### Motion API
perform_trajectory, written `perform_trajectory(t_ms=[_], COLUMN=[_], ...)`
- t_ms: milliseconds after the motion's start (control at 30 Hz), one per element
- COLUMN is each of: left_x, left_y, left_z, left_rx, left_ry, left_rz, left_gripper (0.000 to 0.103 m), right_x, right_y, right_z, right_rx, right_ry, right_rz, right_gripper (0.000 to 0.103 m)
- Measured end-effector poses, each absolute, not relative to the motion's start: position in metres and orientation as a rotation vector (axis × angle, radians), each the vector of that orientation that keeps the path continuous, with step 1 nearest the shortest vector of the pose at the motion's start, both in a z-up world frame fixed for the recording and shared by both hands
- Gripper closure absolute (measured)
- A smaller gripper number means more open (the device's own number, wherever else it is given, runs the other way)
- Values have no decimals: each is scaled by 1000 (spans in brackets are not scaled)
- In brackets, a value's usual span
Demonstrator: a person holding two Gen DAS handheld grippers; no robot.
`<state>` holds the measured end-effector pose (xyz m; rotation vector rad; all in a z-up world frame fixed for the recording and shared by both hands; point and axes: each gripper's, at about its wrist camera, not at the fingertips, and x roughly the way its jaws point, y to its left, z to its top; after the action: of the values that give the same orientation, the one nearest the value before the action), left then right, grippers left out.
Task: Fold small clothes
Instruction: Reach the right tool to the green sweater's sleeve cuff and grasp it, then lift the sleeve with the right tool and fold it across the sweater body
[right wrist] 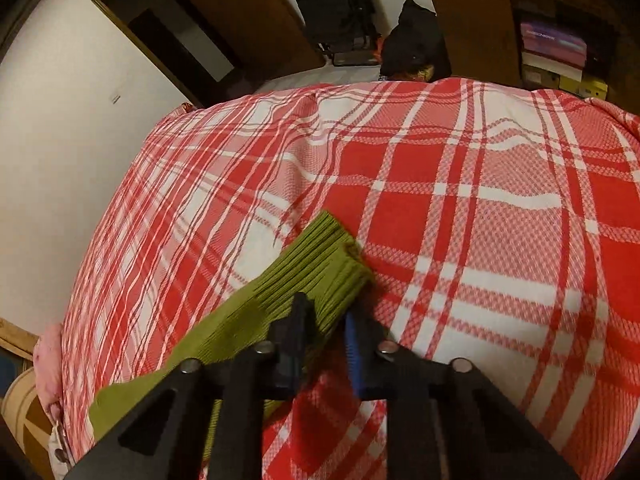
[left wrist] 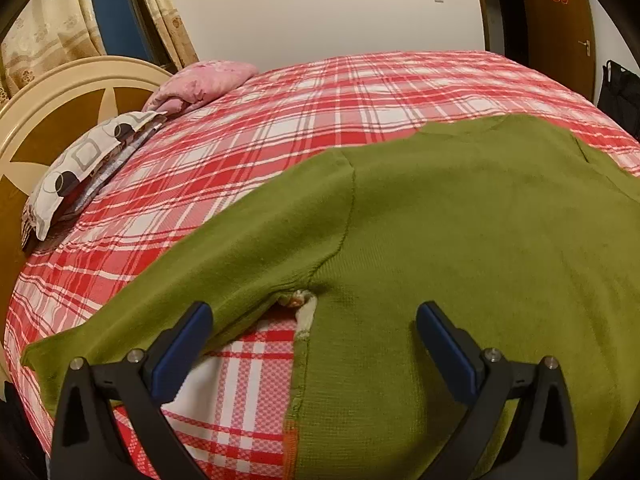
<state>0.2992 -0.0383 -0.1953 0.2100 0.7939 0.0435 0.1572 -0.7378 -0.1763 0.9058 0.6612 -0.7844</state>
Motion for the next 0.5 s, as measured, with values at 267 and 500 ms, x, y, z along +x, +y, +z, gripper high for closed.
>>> perform_trajectory(t_ms=[267, 500], left_x=[301, 303], left_y=[-39, -42], left_z=[-200, -203], left_rx=[212, 214], left_ry=[825, 851], left_rz=[26, -8], left_gripper=[0, 0], right_x=[167, 170], right_y=[-734, -720], right_z=[-171, -156], right_rx=[835, 744], right_ry=[678, 665], right_rz=[-771, -744], right_gripper=[93, 94])
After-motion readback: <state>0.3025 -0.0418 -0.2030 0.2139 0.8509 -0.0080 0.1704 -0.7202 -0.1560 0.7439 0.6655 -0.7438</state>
